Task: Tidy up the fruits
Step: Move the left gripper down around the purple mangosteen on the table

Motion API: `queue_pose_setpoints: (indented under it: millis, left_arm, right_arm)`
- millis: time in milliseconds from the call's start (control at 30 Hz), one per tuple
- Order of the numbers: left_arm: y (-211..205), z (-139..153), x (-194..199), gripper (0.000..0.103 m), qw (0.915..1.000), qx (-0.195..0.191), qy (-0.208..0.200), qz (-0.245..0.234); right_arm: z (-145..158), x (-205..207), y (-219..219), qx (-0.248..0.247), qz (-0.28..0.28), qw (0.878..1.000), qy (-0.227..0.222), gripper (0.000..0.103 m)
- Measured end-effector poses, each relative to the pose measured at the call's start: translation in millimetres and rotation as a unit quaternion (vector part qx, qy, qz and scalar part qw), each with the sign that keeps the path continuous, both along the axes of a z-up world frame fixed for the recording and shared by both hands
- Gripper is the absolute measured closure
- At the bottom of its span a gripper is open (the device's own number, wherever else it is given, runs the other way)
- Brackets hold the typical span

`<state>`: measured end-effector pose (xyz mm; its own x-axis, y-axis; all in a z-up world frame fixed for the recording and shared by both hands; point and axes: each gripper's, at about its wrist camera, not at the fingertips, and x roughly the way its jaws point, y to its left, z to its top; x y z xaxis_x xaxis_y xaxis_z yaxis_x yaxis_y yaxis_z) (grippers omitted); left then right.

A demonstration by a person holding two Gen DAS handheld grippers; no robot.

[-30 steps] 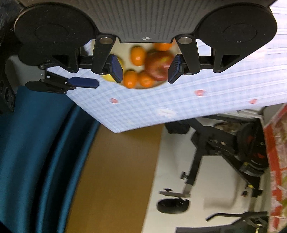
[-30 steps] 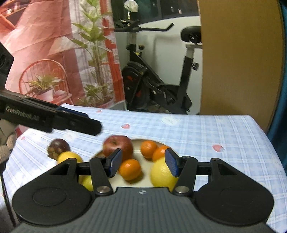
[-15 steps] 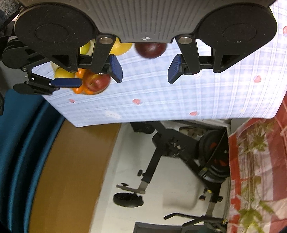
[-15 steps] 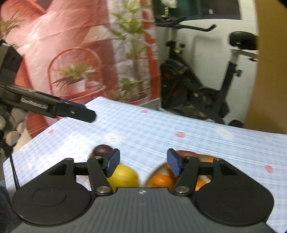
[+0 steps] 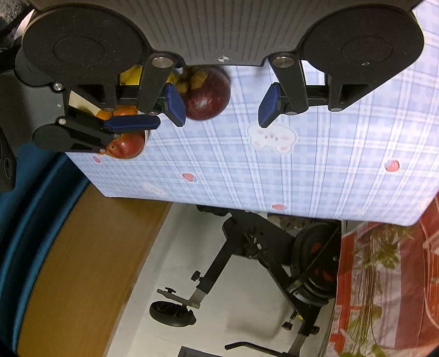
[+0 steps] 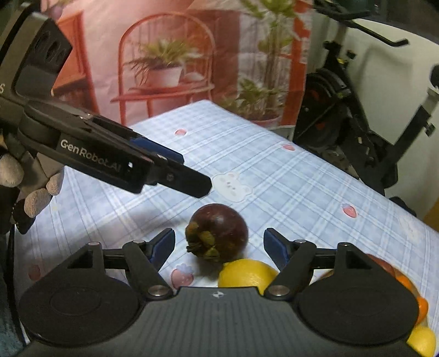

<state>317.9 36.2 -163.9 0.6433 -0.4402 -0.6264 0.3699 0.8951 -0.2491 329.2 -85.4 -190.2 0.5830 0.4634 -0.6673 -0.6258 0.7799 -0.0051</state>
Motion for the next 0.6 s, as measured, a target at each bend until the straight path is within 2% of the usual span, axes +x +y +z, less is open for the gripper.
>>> queue_pose_setpoints:
  millis: [100,267,467,600]
  left_arm:
    - [4,-5,-2,0.042,1.0,-0.004,-0.001,-0.003]
    - [0,-11,-1,0.042,0.9998,-0.018,-0.005,-0.011]
    - [-10,-22,-3,0.042,0.9995,-0.018,-0.003,-0.026]
    - [-14,-29,0,0.042,0.9997,-0.012,-0.001,-0.021]
  right_arm:
    - [-7,0,12,-0.044,0.01,0.999,-0.01,0.021]
    - [-22,9,20,-0.088,0.02,0.996,-0.013,0.021]
    - [-26,15,18,-0.086,0.017,0.996,-0.014,0.021]
    - [-26,15,20,-0.086,0.02,0.996,-0.01,0.027]
